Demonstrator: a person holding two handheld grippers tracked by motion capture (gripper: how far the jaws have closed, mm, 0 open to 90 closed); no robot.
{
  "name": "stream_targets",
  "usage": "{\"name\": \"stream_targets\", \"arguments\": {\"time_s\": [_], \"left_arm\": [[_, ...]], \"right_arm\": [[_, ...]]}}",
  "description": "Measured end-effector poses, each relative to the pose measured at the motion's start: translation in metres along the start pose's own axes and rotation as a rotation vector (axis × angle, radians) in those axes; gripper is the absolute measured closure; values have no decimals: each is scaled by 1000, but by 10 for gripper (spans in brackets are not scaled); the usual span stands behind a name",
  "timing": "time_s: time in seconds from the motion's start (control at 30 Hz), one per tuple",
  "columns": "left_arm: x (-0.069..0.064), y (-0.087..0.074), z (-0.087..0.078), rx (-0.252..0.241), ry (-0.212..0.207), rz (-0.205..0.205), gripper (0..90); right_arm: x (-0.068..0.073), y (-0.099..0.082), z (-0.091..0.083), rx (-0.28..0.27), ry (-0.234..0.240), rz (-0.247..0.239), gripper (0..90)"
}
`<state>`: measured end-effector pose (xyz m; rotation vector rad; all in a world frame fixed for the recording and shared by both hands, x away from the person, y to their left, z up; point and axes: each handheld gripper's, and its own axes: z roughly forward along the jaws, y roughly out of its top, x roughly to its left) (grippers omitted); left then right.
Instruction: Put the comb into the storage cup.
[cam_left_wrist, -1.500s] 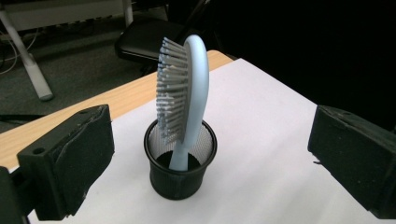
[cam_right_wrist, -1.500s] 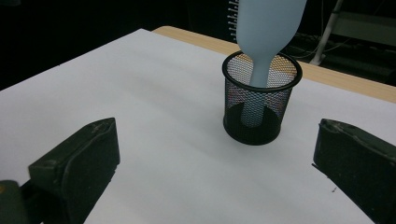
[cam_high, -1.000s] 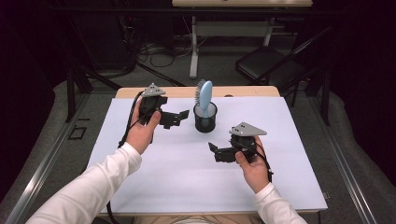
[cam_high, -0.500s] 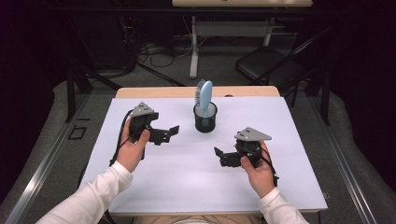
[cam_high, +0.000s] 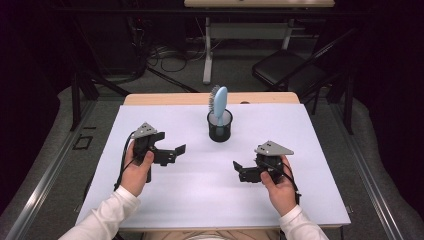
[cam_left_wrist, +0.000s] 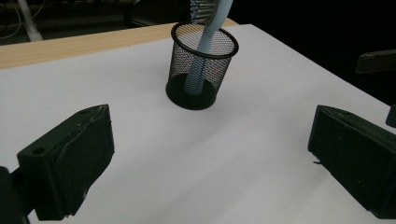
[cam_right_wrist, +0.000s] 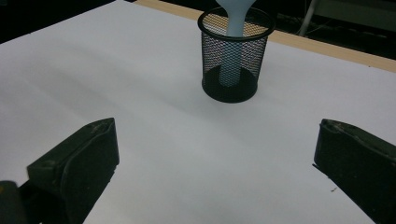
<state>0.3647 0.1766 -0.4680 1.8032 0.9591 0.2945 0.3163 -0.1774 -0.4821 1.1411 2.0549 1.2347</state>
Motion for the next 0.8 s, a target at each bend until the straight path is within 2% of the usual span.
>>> {"name": "stream_targets", "arguments": {"time_s": [0.07,0.17,0.27,0.33,0.6,0.8], "left_arm": [[2,-5,-1,2,-7,-4,2],[5,-11,-2,-7,11,8,2],[9,-17,-4,-5,12,-7,2],[10,-20,-5,-7,6,-13,2],[11,-29,-7,-1,10,2,2],[16,-36,-7,1,15,-11,2]], "right_arm": [[-1,-2,0,-4,-6,1,0],[-2,-3,0,0,-9,1,0],[-3,-5,-1,-4,-12,15,0],[-4,-7,-2,-6,-15,18,0],[-10,-13,-3,-8,-29,39,0],[-14,-17,-4,-14,-44,50,0]]}}
